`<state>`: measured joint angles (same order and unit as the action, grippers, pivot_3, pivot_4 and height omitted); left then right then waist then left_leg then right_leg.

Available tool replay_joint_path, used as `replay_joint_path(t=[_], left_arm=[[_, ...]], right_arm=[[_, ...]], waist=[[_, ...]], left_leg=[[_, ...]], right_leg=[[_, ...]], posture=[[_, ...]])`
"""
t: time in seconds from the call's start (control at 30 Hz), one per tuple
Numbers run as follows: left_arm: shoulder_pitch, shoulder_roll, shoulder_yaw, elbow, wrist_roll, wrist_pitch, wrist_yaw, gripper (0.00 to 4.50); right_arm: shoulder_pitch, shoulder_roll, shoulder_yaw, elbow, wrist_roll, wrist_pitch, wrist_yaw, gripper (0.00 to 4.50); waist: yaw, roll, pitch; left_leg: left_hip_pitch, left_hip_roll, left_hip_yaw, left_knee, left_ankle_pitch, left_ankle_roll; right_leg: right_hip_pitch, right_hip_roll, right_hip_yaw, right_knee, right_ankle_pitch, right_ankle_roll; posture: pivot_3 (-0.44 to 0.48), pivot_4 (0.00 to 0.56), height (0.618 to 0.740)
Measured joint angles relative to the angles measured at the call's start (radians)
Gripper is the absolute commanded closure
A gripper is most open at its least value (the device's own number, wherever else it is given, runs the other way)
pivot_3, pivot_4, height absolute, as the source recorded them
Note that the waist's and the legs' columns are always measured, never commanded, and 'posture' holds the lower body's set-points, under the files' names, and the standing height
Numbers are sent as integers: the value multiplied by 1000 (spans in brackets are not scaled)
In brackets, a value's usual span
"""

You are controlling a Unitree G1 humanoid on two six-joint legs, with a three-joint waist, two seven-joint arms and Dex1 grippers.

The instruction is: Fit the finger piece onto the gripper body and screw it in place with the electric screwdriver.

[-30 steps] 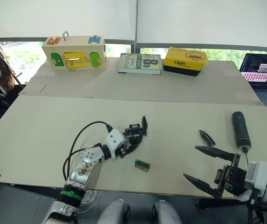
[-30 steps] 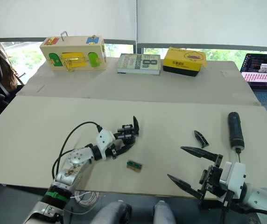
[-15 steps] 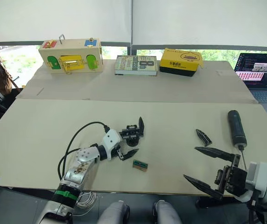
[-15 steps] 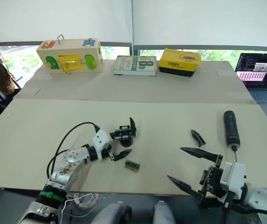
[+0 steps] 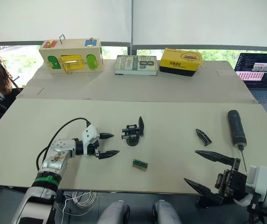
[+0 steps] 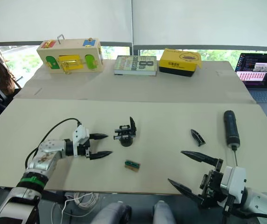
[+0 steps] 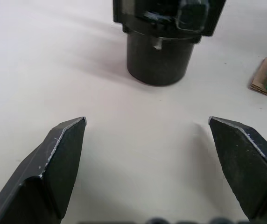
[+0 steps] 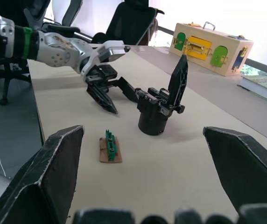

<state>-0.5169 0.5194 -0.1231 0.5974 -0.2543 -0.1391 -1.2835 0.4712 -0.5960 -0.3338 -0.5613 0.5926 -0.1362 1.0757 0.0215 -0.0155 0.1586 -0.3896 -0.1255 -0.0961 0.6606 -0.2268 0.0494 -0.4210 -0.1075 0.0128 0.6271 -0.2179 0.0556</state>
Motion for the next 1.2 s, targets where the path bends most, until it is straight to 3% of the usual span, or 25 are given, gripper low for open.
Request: replay_joint_path(t=[0.2,0.4,0.67,0.87,0.97,1.07,1.2], left_arm=[[-161,-64,-47,197,70,-113,-104,70],[-230,-115,-50,321,99,-175,-161,70],[-253,-205,-34,401,109,-230,-144,70],[-259,-211,-23,431,134,-274,-109,70],[-260,-208,-8,440,135,-278,-96,868],[-237,-197,14,406,128,-267,-94,2190],[-142,-185,37,248,95,-170,-62,2205]], right_arm=[[5,1,0,-8,0,0,-11,0],[32,1,-8,-18,-3,-2,-17,0],[48,1,-30,-33,-3,-7,-33,0],[63,1,-30,-47,-5,-7,-47,0],[65,4,-30,-52,-11,-7,-51,0],[64,10,-29,-54,-19,-8,-53,0],[66,14,-28,-55,-20,-9,-51,0]], waist=[[3,-1,1],[-3,-2,1],[-4,-5,3],[-8,-5,3],[-8,-5,3],[-11,-5,3],[-12,-5,3]], left_leg=[[-3,-1,0,0,0,4],[-4,-1,0,0,3,10],[-4,-1,0,0,3,10],[-4,-1,0,0,3,10],[-4,-1,0,1,3,10],[-4,-1,0,1,3,10],[-4,0,0,1,3,10]], right_leg=[[0,1,1,-1,3,-4],[0,1,1,0,3,-4],[0,1,1,0,1,0],[0,1,1,0,2,0],[0,1,1,0,2,0],[-1,1,1,1,2,0],[-1,1,1,1,4,-3]], posture=[[0,150,740],[0,150,740],[0,150,740],[0,150,740],[0,150,740],[0,150,740],[0,150,740]])
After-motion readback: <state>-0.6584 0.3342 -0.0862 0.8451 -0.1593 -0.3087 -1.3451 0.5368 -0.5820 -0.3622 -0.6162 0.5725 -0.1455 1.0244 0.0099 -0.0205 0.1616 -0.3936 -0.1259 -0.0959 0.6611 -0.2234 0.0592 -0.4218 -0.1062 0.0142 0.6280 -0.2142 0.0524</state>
